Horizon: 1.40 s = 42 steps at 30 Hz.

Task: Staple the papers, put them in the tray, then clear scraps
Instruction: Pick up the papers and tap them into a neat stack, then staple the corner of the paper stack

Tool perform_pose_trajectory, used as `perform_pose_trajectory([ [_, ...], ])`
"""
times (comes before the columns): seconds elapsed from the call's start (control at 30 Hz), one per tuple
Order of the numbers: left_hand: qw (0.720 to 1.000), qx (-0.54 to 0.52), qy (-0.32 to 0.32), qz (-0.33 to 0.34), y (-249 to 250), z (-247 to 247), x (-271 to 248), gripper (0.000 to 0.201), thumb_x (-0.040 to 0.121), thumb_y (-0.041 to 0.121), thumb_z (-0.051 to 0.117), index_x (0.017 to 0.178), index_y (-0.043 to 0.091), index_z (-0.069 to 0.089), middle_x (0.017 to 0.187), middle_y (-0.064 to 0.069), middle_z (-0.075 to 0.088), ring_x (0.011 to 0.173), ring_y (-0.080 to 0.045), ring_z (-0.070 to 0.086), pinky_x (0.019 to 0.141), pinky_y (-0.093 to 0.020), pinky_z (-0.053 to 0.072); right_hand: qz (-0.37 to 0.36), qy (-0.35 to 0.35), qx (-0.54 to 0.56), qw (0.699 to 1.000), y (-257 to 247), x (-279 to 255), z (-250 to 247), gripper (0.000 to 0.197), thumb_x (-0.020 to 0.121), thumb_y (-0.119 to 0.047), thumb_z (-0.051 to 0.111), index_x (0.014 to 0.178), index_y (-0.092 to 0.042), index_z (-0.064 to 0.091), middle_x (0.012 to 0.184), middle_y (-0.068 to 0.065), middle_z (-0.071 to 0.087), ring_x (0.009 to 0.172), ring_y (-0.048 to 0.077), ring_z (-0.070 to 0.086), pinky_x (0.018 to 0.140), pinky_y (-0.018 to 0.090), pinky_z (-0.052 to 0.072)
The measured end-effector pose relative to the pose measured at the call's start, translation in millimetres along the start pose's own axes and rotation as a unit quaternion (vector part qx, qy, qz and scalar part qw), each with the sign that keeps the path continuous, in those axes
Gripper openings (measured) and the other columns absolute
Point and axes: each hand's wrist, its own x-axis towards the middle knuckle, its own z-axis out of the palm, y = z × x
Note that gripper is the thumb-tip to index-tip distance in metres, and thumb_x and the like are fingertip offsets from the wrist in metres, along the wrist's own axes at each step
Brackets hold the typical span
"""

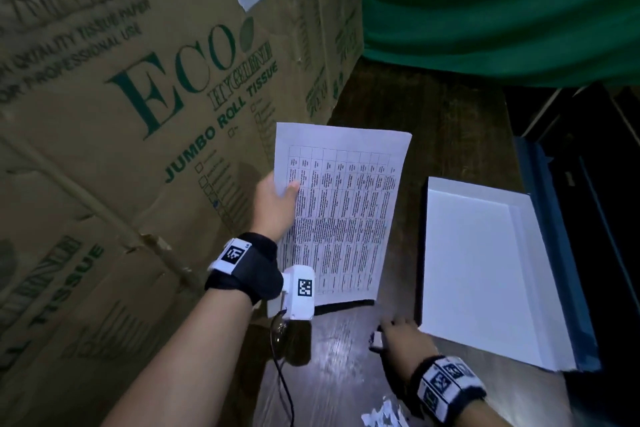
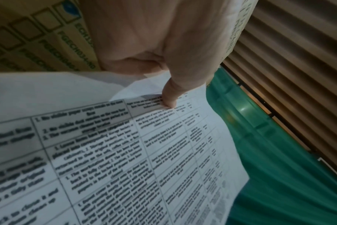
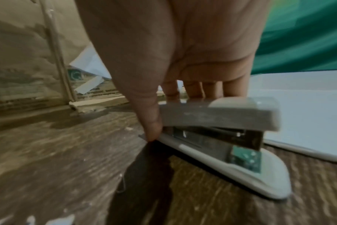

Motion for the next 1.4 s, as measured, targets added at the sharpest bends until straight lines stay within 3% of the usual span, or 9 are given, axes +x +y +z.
perform_pose_trajectory([
  [0.1, 1.000, 0.019, -0.003, -0.006, -1, 0, -2, 0.030, 0.094, 0.007, 0.050, 0.122, 0.007, 0.060, 0.120, -0.010, 0.067, 0.109, -0.027, 0.063, 0.095, -0.044, 0.052, -0.058, 0.037, 0.170, 0.983, 12, -19, -23, 0.017, 0.090, -0.046, 0.053, 0.097, -0.031, 0.048, 0.098, -0.001, 0.064, 0.090, 0.018, 0.063, 0.071, 0.029, 0.045],
  [0.2, 0.999, 0.037, -0.020, 0.011, 0, 6, -7, 0.030, 0.094, 0.009, 0.050, 0.121, 0.008, 0.062, 0.114, -0.008, 0.070, 0.105, -0.024, 0.066, 0.092, -0.040, 0.054, -0.086, 0.135, 0.361, 0.919, 15, -41, -68, 0.024, 0.088, -0.033, 0.062, 0.079, -0.032, 0.040, 0.072, -0.008, 0.056, 0.063, 0.001, 0.054, 0.060, 0.020, 0.042],
  [0.33, 0.994, 0.074, -0.058, 0.047, 3, 23, -21, 0.029, 0.093, 0.013, 0.049, 0.119, 0.015, 0.062, 0.110, -0.001, 0.070, 0.101, -0.020, 0.066, 0.091, -0.038, 0.054, -0.114, 0.303, 0.566, 0.758, 4, -43, -167, 0.014, 0.087, -0.012, 0.065, 0.094, -0.017, 0.054, 0.085, 0.001, 0.060, 0.076, 0.008, 0.057, 0.072, 0.021, 0.048],
  [0.5, 0.988, 0.100, -0.098, 0.069, 9, 50, -40, 0.026, 0.092, 0.020, 0.051, 0.116, 0.017, 0.062, 0.107, -0.002, 0.072, 0.096, -0.020, 0.068, 0.089, -0.041, 0.056, -0.102, 0.442, 0.681, 0.574, -7, -29, -283, 0.014, 0.086, -0.024, 0.063, 0.077, -0.024, 0.052, 0.074, -0.006, 0.053, 0.065, 0.006, 0.053, 0.065, 0.024, 0.051],
  [0.57, 0.988, 0.092, -0.111, 0.059, 11, 58, -46, 0.023, 0.092, 0.023, 0.052, 0.112, 0.018, 0.062, 0.106, -0.001, 0.072, 0.095, -0.020, 0.068, 0.087, -0.044, 0.057, -0.105, 0.478, 0.692, 0.531, -12, -23, -305, 0.015, 0.085, -0.026, 0.064, 0.081, -0.027, 0.050, 0.076, -0.007, 0.054, 0.071, 0.009, 0.056, 0.073, 0.033, 0.053],
  [0.73, 0.983, 0.105, -0.127, 0.083, 12, 69, -55, 0.023, 0.092, 0.024, 0.054, 0.112, 0.014, 0.061, 0.110, -0.004, 0.072, 0.099, -0.021, 0.067, 0.087, -0.045, 0.056, -0.102, 0.476, 0.684, 0.544, -21, -9, -306, 0.019, 0.085, -0.029, 0.064, 0.091, -0.021, 0.049, 0.080, 0.003, 0.061, 0.074, 0.019, 0.064, 0.077, 0.043, 0.060],
  [1.03, 0.978, 0.106, -0.157, 0.092, 11, 72, -59, 0.014, 0.094, 0.026, 0.053, 0.103, 0.017, 0.059, 0.098, -0.001, 0.072, 0.091, -0.018, 0.069, 0.077, -0.041, 0.059, -0.085, 0.459, 0.676, 0.570, -28, -1, -291, 0.014, 0.090, -0.024, 0.060, 0.087, -0.015, 0.050, 0.061, 0.001, 0.059, 0.056, 0.014, 0.062, 0.065, 0.036, 0.059],
  [1.23, 0.976, 0.108, -0.154, 0.112, 7, 72, -60, 0.018, 0.093, 0.027, 0.053, 0.108, 0.017, 0.058, 0.099, -0.001, 0.073, 0.092, -0.016, 0.068, 0.080, -0.045, 0.058, -0.052, 0.473, 0.671, 0.569, -33, 3, -293, 0.024, 0.091, -0.031, 0.058, 0.094, -0.008, 0.052, 0.057, 0.005, 0.056, 0.049, 0.014, 0.058, 0.047, 0.020, 0.050],
  [1.4, 0.974, 0.115, -0.153, 0.122, 5, 71, -61, 0.011, 0.092, 0.023, 0.057, 0.099, 0.015, 0.058, 0.081, -0.007, 0.070, 0.072, -0.020, 0.065, 0.058, -0.040, 0.052, -0.029, 0.481, 0.679, 0.554, -39, 6, -294, 0.030, 0.090, -0.033, 0.059, 0.099, -0.004, 0.055, 0.050, 0.003, 0.050, 0.040, 0.011, 0.051, 0.042, 0.022, 0.048],
])
